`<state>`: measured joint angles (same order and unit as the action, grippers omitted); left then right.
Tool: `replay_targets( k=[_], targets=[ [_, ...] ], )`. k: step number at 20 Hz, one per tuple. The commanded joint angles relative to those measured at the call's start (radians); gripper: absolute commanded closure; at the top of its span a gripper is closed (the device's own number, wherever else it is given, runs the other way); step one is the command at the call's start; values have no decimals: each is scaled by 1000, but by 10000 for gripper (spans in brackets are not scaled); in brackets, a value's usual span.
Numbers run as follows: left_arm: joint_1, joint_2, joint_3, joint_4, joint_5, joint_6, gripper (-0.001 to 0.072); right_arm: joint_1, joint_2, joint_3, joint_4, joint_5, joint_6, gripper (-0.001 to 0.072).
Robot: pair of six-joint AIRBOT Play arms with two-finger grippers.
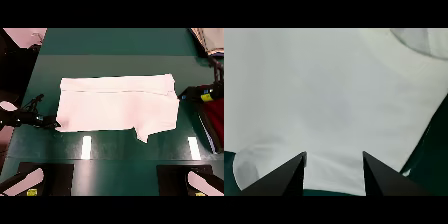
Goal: Fold the shirts.
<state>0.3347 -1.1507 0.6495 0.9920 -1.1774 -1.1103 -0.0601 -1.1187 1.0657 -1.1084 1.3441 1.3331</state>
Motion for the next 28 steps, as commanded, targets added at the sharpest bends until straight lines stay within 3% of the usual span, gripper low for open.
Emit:
replay_targets(
  k=[1,2,3,4,12,13,16,17,18,22,26,28],
  targets=[
    [-9,1,71,-14,-49,-13,683,-59,0,-145,-8,55,2,297],
    [-9,1,90,-23,-58,-12,683,-91,0,-210,-7,52,2,284],
    [-9,1,103,-31,-61,-12,683,-119,0,-269,-7,52,2,152],
    [-9,1,112,-37,-60,-12,683,-140,0,-317,-7,53,2,112],
    [-9,1,119,-64,-42,-11,683,-81,-1,-489,139,-152,3,139],
    [-9,1,119,-64,-42,-11,683,-55,-1,-486,148,-179,6,191],
    [-9,1,119,-64,-43,-8,683,-5,0,-462,147,-217,10,449],
    [-9,1,119,-63,-47,-8,683,6,0,-448,146,-204,10,619],
    [-9,1,119,-63,-51,-8,684,14,0,-433,142,-178,9,700],
    [-9,104,119,4,-90,-37,684,16,60,-329,44,47,13,702],
    [-9,278,119,68,-309,-69,684,-8,277,-245,-102,257,70,702],
    [-9,341,119,63,-371,-118,684,-13,369,-217,-146,291,93,703]
  ],
)
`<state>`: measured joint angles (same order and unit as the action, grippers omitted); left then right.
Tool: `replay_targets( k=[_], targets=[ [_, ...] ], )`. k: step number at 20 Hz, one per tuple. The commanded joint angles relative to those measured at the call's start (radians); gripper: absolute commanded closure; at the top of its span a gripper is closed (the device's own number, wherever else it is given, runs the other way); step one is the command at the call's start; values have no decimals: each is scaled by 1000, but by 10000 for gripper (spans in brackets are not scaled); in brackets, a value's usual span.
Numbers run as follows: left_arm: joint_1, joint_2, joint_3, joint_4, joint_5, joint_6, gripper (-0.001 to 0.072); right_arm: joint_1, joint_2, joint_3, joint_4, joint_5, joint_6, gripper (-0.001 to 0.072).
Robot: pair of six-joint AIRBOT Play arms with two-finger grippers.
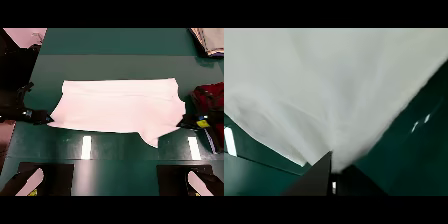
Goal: Fold the shirts.
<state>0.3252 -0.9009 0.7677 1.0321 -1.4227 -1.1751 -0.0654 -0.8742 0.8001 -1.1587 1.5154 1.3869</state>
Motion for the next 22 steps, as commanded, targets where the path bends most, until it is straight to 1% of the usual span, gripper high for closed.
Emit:
replay_targets(
  k=[1,3,5,8,12,14,19,21,22],
  targets=[
    [1,113,1,16,-129,-65,684,-7,158,63,-93,106,46,703],
    [1,109,2,-28,-102,-85,684,-7,170,105,-72,71,47,703],
    [-36,79,12,-45,-39,-85,684,-4,119,161,-63,29,47,703],
    [-118,-2,58,-43,89,-85,684,31,-34,256,-67,-21,45,703],
    [-131,-176,147,-42,267,-112,683,81,-245,372,-69,-108,45,703],
    [-131,-270,200,-44,303,-113,683,95,-346,436,-69,-136,45,703],
    [-131,-492,340,-64,320,-111,682,94,-557,590,-64,-155,57,701],
    [-131,-542,370,-98,373,-109,667,95,-636,647,-63,-193,64,697],
    [-131,-554,381,-113,404,-114,380,95,-672,674,-62,-237,81,682]
  ],
)
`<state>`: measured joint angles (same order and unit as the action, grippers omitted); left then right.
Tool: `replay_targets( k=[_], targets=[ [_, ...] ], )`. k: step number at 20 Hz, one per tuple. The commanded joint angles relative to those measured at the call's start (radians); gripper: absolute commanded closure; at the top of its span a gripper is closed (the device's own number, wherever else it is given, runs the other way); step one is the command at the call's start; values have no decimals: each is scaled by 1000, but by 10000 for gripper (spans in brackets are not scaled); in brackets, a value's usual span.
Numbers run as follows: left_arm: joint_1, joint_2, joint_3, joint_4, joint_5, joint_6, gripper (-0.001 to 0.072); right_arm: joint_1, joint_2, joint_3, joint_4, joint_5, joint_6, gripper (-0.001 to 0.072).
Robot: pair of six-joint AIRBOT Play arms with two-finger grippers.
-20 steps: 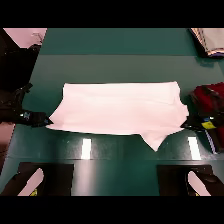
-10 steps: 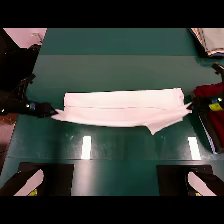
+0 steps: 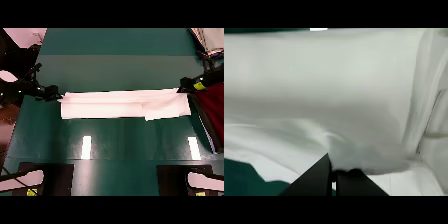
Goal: Fold the shirts.
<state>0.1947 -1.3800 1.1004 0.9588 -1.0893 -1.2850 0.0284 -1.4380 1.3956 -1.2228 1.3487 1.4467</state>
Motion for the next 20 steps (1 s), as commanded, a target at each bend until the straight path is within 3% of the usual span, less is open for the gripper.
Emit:
replay_targets(
  k=[1,2,3,7,8,9,10,12,13,14,20],
  targets=[
    [-1,-78,58,-51,102,-29,105,1,-137,104,8,-119,22,478],
    [-1,-76,72,-53,111,-50,110,-7,-165,133,45,-149,22,212],
    [-1,-75,95,-53,103,-50,108,-24,-187,166,101,-149,17,173],
    [-1,-75,188,-39,-77,-42,111,-90,-172,195,149,2,-96,175],
    [-1,-73,190,-46,-99,-42,240,-117,-154,173,150,42,-127,175],
    [-1,-73,190,-47,-115,-41,494,-143,-135,142,149,66,-150,174],
    [-1,-73,190,-47,-129,-26,685,-175,-114,99,150,75,-172,175],
    [-1,-73,190,-55,-150,-16,682,-238,-83,9,151,63,-193,172],
    [-1,-73,190,-58,-157,-17,682,-272,-81,-31,158,56,-193,60],
    [-1,-73,190,-59,-159,-17,682,-302,-86,-65,167,49,-198,4],
    [-26,-74,190,-69,-148,-16,682,-353,-195,-125,279,47,-275,14]
  ],
)
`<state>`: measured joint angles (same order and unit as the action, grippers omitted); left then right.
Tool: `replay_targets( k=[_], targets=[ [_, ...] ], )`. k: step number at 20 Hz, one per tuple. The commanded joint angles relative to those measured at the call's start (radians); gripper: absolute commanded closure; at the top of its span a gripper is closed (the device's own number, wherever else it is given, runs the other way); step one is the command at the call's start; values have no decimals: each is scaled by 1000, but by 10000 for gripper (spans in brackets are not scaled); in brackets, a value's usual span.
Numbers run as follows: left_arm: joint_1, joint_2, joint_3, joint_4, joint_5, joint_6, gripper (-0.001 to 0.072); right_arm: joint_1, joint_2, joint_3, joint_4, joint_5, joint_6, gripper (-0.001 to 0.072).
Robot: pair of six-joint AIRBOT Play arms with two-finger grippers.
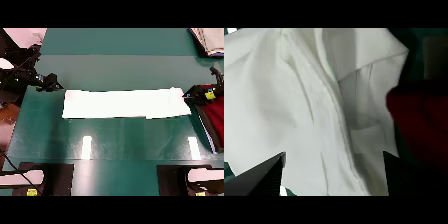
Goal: Fold the shirts.
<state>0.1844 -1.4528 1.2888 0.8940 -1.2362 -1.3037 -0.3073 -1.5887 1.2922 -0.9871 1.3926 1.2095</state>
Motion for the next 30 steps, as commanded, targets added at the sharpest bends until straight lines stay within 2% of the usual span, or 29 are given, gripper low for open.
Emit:
replay_targets(
  k=[1,8,9,11,13,14,15,16,18,23,26,30],
  targets=[
    [-32,-1,1,-5,6,2,682,-5,-61,-11,44,-5,-37,22],
    [-176,-3,1,-3,76,2,682,8,-109,35,-27,-27,-28,38],
    [-200,-5,1,-3,93,3,682,9,-120,35,-17,-11,-29,71],
    [-242,-6,1,-3,131,2,682,21,-145,35,0,13,-29,84],
    [-277,-6,1,-3,156,1,682,47,-163,35,2,31,-34,159],
    [-292,-6,1,-4,157,-2,682,60,-164,35,1,33,-47,170],
    [-305,-6,1,-5,163,-8,682,74,-159,35,8,32,-69,317],
    [-318,-6,1,-5,175,-10,682,80,-154,35,19,31,-86,410],
    [-354,-6,1,-10,220,-27,683,86,-134,35,31,30,-107,697],
    [-467,-113,107,-13,241,-29,683,86,13,35,105,48,-112,704],
    [-554,-247,232,-13,240,-36,683,102,114,51,232,61,-65,705],
    [-652,-406,348,-16,241,-38,682,207,148,221,235,141,15,705]
  ],
)
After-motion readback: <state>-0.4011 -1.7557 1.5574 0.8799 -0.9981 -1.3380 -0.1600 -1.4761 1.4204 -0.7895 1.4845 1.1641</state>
